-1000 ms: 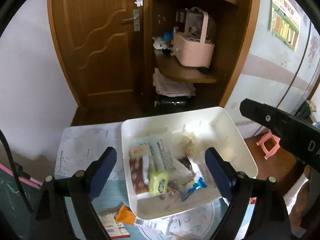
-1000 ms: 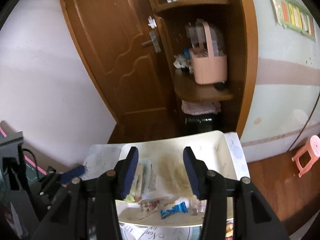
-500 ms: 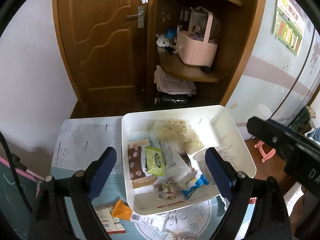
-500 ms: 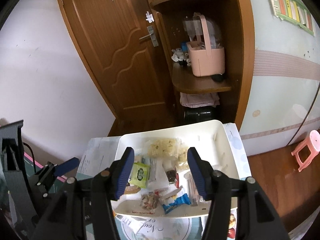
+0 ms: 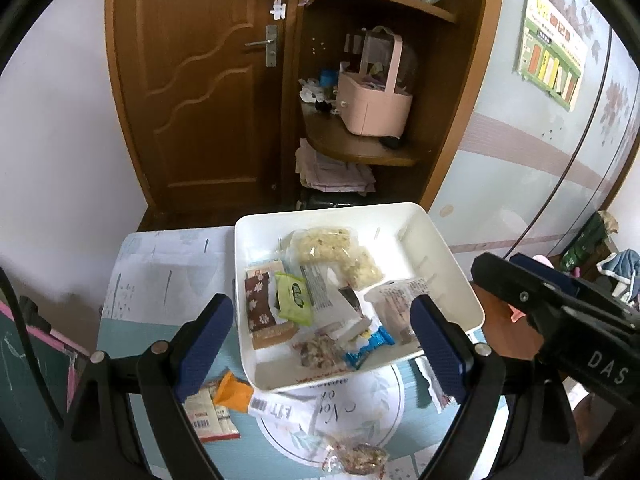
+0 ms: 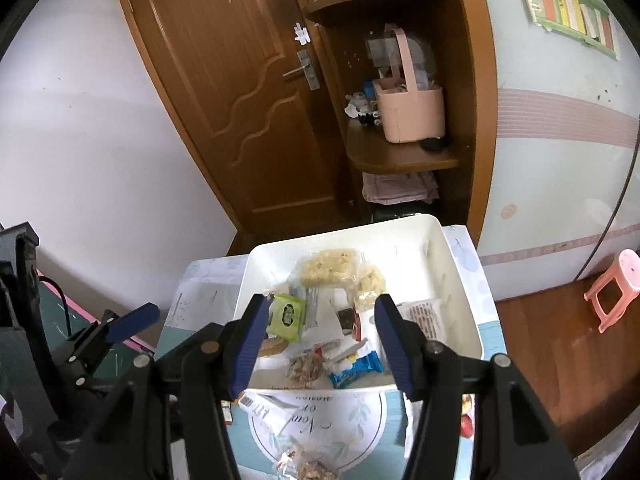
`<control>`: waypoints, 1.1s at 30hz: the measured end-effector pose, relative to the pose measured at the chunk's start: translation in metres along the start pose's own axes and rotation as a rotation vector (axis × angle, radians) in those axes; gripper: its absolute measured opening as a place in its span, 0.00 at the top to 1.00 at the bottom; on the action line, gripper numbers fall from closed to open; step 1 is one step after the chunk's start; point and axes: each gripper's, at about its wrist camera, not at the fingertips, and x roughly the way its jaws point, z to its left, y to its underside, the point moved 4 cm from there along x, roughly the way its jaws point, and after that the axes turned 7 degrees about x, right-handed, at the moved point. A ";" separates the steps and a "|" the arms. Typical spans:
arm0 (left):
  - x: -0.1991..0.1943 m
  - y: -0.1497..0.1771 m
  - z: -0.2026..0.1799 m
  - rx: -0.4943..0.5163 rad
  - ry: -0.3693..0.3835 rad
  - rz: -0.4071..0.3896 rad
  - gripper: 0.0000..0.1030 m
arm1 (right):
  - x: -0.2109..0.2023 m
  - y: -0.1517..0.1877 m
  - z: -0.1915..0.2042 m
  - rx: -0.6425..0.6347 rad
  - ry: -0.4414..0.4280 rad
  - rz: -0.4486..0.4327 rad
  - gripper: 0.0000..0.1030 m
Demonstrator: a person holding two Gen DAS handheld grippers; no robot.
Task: Organize snacks
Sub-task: 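Withdraw both tools from the tray toward the remaining snacks, then grasp the white LIPO pack with left tool while right tool grasps the clear nut-cluster bag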
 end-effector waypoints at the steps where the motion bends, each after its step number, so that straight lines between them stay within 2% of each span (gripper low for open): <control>1: -0.002 0.001 0.000 0.002 0.000 0.001 0.13 | -0.003 0.002 0.000 -0.001 0.001 -0.002 0.46; 7: -0.018 0.026 0.004 -0.004 -0.027 0.001 0.13 | -0.019 0.023 0.000 -0.014 -0.012 0.006 0.46; 12: -0.018 0.063 0.024 -0.044 -0.021 0.068 0.13 | -0.018 0.050 -0.002 -0.045 -0.010 0.054 0.46; 18: -0.008 0.117 0.050 -0.068 -0.039 0.175 0.13 | 0.006 0.097 -0.014 -0.072 0.009 0.181 0.46; 24: 0.008 0.159 0.078 -0.114 -0.049 0.270 0.13 | 0.037 0.153 -0.020 -0.116 -0.037 0.353 0.46; 29: 0.027 0.178 0.101 -0.179 -0.035 0.326 0.13 | 0.060 0.191 -0.018 -0.214 -0.055 0.446 0.46; 33: 0.046 0.186 0.112 -0.203 -0.039 0.364 0.13 | 0.075 0.209 -0.012 -0.285 -0.062 0.480 0.46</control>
